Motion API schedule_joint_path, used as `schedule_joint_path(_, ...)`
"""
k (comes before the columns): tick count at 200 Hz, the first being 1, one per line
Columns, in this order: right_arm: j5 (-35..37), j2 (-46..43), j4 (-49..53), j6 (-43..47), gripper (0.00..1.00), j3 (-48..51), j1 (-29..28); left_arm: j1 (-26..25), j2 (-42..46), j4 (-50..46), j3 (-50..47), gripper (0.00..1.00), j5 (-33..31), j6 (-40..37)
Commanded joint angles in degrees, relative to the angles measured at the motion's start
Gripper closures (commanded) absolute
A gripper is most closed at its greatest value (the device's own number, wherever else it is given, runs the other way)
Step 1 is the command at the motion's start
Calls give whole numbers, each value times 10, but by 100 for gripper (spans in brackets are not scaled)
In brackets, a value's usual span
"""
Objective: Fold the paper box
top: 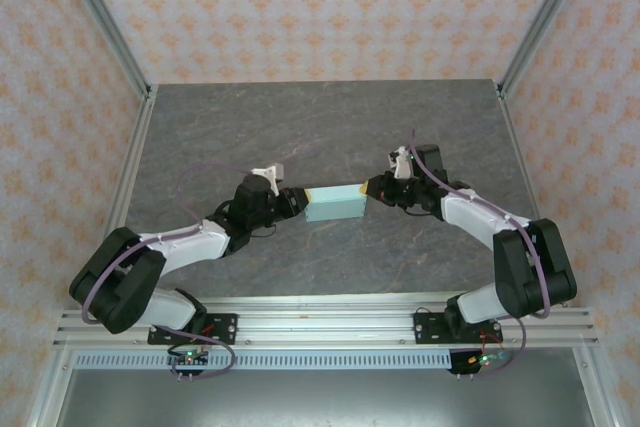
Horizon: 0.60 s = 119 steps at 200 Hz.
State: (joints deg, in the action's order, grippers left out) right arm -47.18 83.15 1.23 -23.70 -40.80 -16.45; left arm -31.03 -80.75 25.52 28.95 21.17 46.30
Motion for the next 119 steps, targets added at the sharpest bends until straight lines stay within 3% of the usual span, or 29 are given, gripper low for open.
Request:
schedule_joint_path(1, 155, 63, 120, -18, 93, 79, -1, -8, -77, -190, -65, 81, -34, -1)
schedule_joint_path(33, 179, 45, 130, -19, 93, 67, -2, -9, -75, -189, -58, 82, -39, 2)
schedule_joint_path(72, 141, 31, 146, 8, 86, 23, -2, -9, -25, -264, -4, 80, -47, -32)
schedule_joint_path(96, 113, 36, 182, 32, 79, -9, -2, -8, -17, -292, 18, 74, -47, -46)
schedule_joint_path(119, 120, 42, 212, 46, 80, -21, -1, -6, -17, -305, 24, 68, -40, -51)
